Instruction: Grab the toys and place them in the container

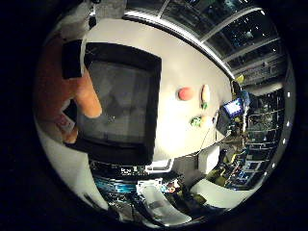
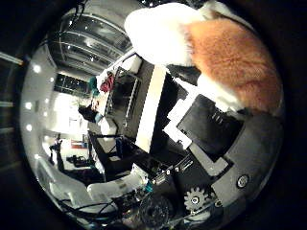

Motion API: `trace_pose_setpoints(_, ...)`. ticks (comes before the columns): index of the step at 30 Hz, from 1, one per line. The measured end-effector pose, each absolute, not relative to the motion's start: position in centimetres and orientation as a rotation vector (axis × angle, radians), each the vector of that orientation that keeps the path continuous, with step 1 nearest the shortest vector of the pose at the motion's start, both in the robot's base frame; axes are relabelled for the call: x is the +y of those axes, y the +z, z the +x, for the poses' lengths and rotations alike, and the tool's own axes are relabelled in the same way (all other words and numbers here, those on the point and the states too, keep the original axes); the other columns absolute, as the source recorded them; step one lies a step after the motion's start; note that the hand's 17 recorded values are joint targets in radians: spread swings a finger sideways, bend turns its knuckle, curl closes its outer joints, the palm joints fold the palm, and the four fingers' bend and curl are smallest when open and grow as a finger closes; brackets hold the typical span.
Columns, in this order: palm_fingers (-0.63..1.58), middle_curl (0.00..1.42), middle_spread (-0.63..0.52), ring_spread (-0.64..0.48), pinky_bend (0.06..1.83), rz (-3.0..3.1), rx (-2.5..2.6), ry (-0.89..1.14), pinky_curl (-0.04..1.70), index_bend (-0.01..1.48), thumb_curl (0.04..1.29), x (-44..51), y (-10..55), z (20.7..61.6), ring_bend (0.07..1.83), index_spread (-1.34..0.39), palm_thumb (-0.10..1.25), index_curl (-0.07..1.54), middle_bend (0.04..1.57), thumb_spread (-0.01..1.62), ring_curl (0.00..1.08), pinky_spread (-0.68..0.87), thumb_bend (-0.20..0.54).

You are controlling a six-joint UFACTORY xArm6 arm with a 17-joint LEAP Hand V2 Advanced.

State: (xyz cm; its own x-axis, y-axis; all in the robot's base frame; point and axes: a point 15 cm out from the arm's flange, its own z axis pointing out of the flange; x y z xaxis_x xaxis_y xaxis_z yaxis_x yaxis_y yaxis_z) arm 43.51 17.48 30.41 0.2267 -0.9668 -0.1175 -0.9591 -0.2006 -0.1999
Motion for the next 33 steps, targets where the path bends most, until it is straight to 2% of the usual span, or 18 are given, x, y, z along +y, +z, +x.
trace_pose_setpoints(1,-0.07,0.41,-0.10,-0.07,0.85,-2.310,1.809,-0.048,0.88,0.55,0.48,17.3,29.9,43.2,0.87,-0.47,0.81,0.56,0.72,0.99,0.44,-0.10,-0.037)
trace_pose_setpoints(4,-0.12,0.33,-0.02,0.11,0.72,-2.394,1.779,-0.052,0.74,0.40,0.45,16.7,29.0,42.9,0.62,-0.49,0.77,0.44,0.51,0.99,0.30,0.22,-0.035)
trace_pose_setpoints(7,-0.07,0.29,0.02,0.18,0.61,-2.435,1.757,-0.049,0.63,0.27,0.42,16.4,28.7,42.6,0.51,-0.49,0.75,0.38,0.38,0.98,0.26,0.40,-0.031)
trace_pose_setpoints(9,-0.03,0.28,0.03,0.20,0.55,-2.442,1.756,-0.044,0.57,0.22,0.41,16.1,28.6,42.5,0.45,-0.49,0.74,0.37,0.31,0.98,0.24,0.45,-0.028)
trace_pose_setpoints(19,0.05,0.30,0.05,0.21,0.47,-2.430,1.792,-0.078,0.43,0.17,0.37,13.5,29.6,43.1,0.34,-0.49,0.74,0.32,0.21,0.97,0.22,0.48,-0.026)
trace_pose_setpoints(23,0.10,0.31,0.04,0.20,0.44,-2.384,1.837,-0.119,0.40,0.17,0.36,10.3,30.7,43.8,0.31,-0.46,0.72,0.31,0.21,0.98,0.22,0.48,-0.027)
trace_pose_setpoints(29,0.14,0.32,0.03,0.19,0.42,-2.298,1.972,-0.244,0.37,0.15,0.36,-1.2,32.5,44.7,0.31,-0.42,0.71,0.29,0.23,0.98,0.23,0.47,-0.028)
trace_pose_setpoints(33,0.16,0.33,0.03,0.18,0.41,-2.234,2.079,-0.294,0.35,0.16,0.35,-10.6,32.9,43.6,0.31,-0.41,0.71,0.28,0.24,0.98,0.23,0.46,-0.027)
